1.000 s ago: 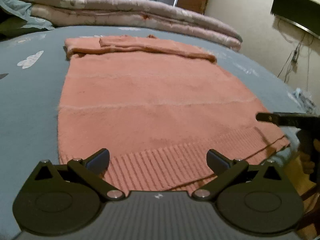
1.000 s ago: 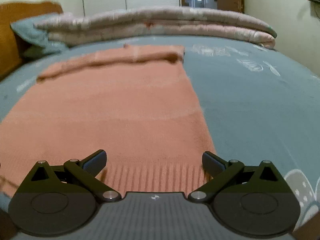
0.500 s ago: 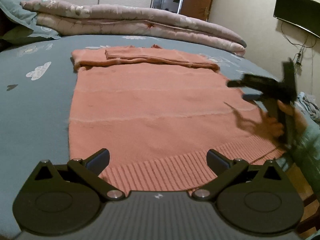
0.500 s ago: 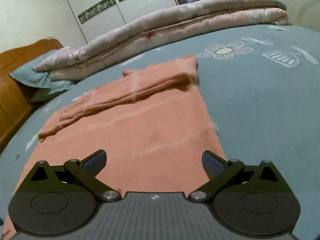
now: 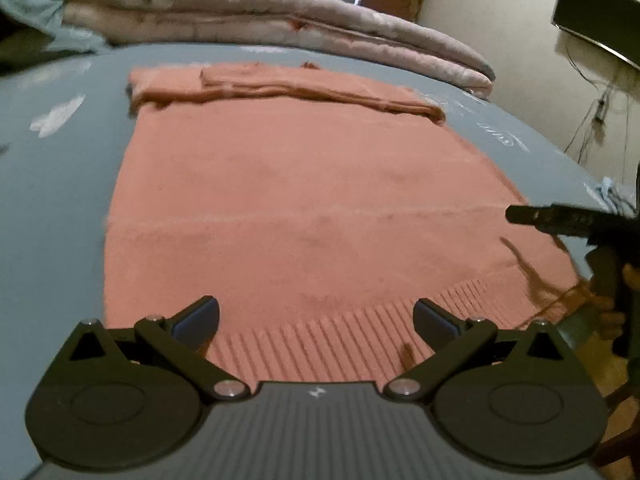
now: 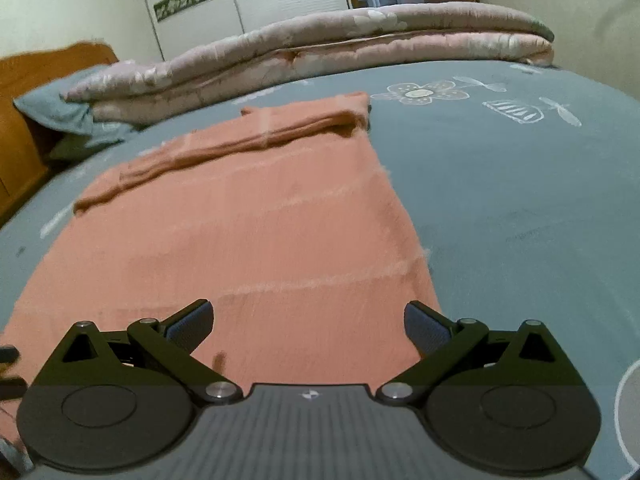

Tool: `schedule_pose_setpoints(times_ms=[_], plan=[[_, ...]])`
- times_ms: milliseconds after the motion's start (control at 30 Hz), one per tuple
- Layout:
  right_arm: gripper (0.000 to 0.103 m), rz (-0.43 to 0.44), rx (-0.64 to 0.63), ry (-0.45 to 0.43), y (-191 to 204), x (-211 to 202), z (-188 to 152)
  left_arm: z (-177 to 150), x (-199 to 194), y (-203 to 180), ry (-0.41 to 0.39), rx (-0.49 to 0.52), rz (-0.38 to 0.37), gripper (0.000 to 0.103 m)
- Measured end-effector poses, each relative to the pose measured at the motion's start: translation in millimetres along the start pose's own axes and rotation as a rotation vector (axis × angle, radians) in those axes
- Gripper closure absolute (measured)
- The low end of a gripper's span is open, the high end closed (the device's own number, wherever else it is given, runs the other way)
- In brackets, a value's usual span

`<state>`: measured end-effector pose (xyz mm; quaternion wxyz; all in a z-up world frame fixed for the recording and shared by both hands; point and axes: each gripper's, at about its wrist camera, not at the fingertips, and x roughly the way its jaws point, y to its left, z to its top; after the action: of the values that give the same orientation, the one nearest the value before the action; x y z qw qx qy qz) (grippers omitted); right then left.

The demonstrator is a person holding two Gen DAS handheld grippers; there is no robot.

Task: Fold clothes
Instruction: 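Hover both open grippers above the ribbed sweater hem, then roll both grippers and lower them onto the ribbed hem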

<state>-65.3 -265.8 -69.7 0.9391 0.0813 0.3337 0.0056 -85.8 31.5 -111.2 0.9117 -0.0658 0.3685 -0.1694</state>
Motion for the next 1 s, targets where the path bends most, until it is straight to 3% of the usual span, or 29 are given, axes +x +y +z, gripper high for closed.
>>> schedule_pose_setpoints(times_ms=[300, 467, 633, 733, 833, 1000], plan=[[0.0, -0.134, -0.131, 0.008, 26, 5, -15, -17, -40, 15, -0.08, -0.099, -0.079, 0.001], [0.0, -0.156, -0.101, 0.052, 33, -1, -7, -26, -78, 16, -0.164, -0.054, -0.021, 0.001], [0.0, 0.041, -0.119, -0.093, 80, -39, -20, -44, -105, 27, -0.19, -0.029, 0.075, 0.001], [0.0, 0.163, -0.272, -0.17, 126, -55, -38, -57, -119, 34, -0.203, -0.027, 0.111, 0.001], [0.001, 0.258, -0.451, -0.19, 170, -57, -58, -69, -129, 40, -0.204, -0.019, 0.119, 0.001], [0.011, 0.28, -0.82, -0.186, 227, -46, -95, -77, -131, 43, -0.178, 0.029, 0.163, 0.001]])
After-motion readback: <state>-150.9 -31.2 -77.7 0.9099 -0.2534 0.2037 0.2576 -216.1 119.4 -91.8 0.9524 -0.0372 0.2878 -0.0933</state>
